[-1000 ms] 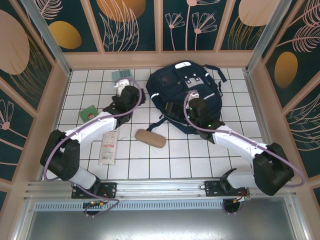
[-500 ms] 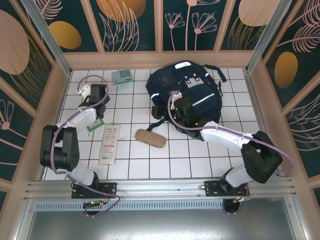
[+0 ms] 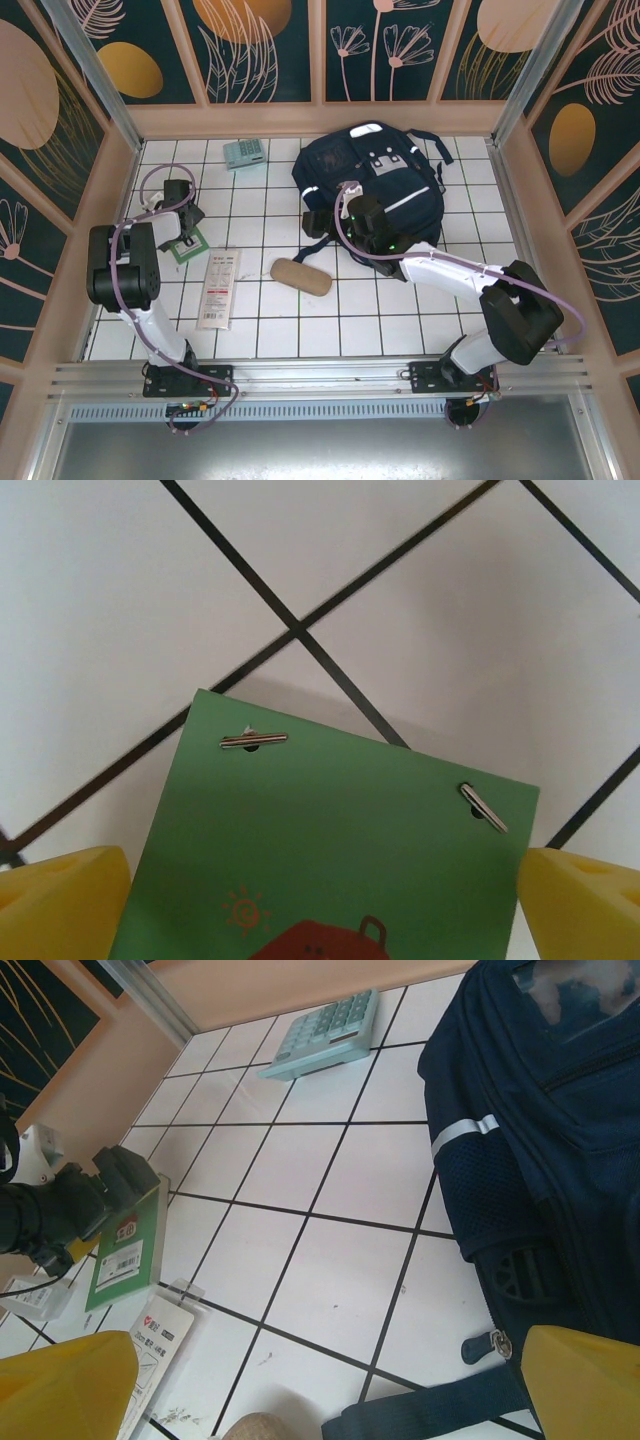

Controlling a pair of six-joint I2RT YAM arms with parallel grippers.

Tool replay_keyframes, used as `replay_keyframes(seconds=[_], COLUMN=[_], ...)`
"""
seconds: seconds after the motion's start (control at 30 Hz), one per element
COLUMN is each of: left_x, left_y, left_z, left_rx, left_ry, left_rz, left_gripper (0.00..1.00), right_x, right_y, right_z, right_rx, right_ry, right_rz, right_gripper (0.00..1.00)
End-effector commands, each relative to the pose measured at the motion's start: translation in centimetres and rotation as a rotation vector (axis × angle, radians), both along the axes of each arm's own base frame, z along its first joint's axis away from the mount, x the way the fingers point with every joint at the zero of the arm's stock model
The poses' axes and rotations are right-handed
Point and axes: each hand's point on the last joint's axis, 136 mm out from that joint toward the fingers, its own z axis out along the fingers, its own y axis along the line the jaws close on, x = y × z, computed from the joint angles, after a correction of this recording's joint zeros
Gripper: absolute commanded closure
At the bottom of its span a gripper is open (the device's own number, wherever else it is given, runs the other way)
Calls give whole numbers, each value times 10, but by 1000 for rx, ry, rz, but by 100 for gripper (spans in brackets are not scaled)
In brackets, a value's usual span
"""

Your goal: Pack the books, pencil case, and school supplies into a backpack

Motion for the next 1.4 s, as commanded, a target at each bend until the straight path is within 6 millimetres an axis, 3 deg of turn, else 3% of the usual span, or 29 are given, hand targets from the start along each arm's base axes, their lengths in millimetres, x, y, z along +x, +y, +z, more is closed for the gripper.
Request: replay_keyframes(seconds=[0.0,0.23,0.47,0.97,1.27,1.37], left_x=[14,22,28,26,19,21], left_y=[-14,-43,-71,-105,-133,-142], left_z=[-4,-22,-7,-1,-4,3], left_rx=[-66,-188,-96,13,-7,-37], left_ry=[-31,-18,3,42,58,21], left_rz=[-54,-153,-274,-444,-536,-566], left_gripper=[1,2,1,1,1,1], right_x=[2,1,1,0,-2,-3], right_y=[8,13,14,15,13,11], right_z=[10,6,4,-1,-2,-2], right_rx=[22,30,30,38,52,58], right_ry=[-41,-22,-14,3,8,9], right_rz=[19,40,41,45,45,43], right_gripper=[1,1,1,1,1,1])
